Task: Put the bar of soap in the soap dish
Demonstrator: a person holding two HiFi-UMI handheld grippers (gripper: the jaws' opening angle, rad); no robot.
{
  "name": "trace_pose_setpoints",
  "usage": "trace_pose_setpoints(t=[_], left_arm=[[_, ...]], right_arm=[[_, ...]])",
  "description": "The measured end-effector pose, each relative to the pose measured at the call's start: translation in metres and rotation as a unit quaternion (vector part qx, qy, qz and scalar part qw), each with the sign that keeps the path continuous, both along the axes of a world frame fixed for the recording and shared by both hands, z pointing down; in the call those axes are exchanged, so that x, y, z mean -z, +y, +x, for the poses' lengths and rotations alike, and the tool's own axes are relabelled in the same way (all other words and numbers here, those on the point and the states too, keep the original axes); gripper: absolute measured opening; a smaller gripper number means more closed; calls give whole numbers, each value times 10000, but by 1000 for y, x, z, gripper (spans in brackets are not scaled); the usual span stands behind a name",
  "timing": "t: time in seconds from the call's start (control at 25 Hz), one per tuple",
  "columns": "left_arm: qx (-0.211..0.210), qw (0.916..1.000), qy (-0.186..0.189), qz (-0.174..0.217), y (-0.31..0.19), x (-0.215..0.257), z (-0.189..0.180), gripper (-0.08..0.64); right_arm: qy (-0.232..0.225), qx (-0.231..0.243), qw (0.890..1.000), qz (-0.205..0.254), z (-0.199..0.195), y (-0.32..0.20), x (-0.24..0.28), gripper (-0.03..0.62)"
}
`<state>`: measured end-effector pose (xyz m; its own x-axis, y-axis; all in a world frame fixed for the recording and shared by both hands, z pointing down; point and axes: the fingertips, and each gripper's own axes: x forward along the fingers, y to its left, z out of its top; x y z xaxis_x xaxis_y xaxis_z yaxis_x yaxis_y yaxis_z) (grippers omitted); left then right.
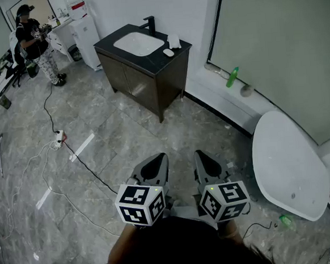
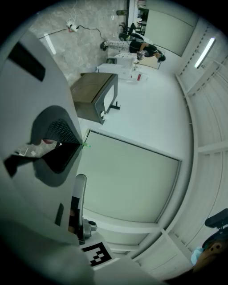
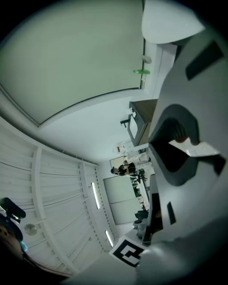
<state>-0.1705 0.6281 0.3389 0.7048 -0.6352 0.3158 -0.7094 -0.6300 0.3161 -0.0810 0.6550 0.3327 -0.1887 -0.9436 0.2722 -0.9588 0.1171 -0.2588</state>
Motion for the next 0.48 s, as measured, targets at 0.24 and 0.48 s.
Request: trace_pose_setpoints(t=[0.24, 0.48], left_arm=[[-69, 10000, 53, -17, -3, 1, 9, -6], [-93, 9998, 112, -111, -9, -2, 22, -6]], right_arm=[[23, 16, 10000, 8, 3, -3, -1, 17], [1, 16, 10000, 2, 15, -10, -2, 17]])
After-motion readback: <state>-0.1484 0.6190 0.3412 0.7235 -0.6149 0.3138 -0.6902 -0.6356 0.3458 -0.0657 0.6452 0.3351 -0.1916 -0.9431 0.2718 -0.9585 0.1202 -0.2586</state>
